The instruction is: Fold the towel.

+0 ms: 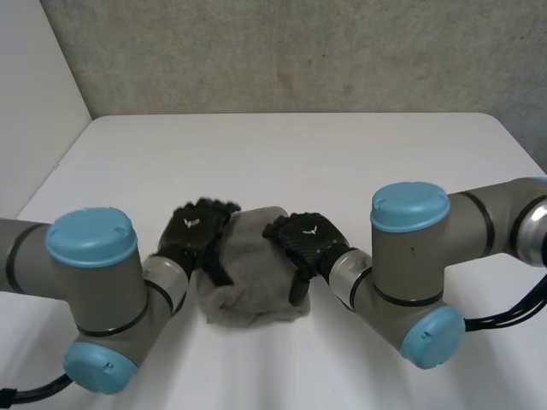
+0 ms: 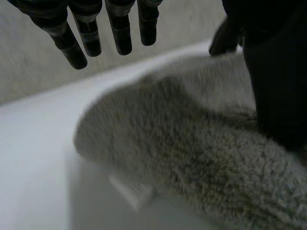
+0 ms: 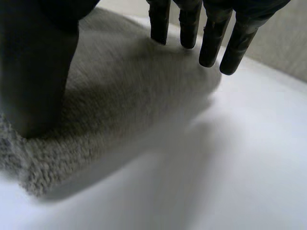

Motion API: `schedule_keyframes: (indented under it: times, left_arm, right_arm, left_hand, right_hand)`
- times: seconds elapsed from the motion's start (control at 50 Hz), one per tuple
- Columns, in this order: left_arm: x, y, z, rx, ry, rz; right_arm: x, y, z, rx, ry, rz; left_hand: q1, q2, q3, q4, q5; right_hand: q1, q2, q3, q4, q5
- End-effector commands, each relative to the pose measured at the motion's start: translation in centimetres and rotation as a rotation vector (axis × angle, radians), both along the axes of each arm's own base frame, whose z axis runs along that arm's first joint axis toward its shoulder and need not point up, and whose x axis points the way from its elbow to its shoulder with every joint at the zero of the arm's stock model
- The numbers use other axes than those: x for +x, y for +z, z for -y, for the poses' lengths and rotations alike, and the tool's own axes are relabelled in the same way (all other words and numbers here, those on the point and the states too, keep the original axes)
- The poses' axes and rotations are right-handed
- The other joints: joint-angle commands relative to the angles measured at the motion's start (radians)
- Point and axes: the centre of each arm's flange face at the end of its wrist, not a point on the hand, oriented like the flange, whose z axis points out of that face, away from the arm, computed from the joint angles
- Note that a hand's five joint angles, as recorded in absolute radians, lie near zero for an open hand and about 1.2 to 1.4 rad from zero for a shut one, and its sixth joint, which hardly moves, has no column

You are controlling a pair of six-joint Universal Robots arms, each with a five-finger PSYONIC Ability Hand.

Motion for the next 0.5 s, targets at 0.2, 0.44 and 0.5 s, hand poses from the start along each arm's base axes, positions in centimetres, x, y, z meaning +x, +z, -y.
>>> schedule_keyframes:
  times: [0.2, 0.44, 0.5]
  left_arm:
    - [-0.8, 6.4, 1.2, -0.176, -0.016, -0.028]
    - [-0.6, 19.1, 0.5, -0.289, 0.051, -0.325]
    - [-0.1, 20.5, 0.4, -0.248, 0.079, -0.338]
  right_arm:
    - [-0.5, 6.2, 0.7, -0.098, -0.069, 0.114]
    - [-7.1, 18.5, 3.4, -0.325, -0.391, 0.342]
    - [-8.8, 19.5, 4.0, -0.355, -0.482, 0.332]
  left_hand:
    - [-0.077, -0.082, -0.066, -0.086, -0.213]
    - [-0.077, -0.082, -0.066, -0.086, -0.213]
    - [-0.077, -0.082, -0.066, -0.086, -0.213]
  right_hand:
    - [-0.06, -0.072, -0.066, -0.078, -0.057]
    - [-0.06, -0.072, -0.066, -0.078, -0.057]
    - [-0.06, -0.072, -0.066, -0.078, -0.057]
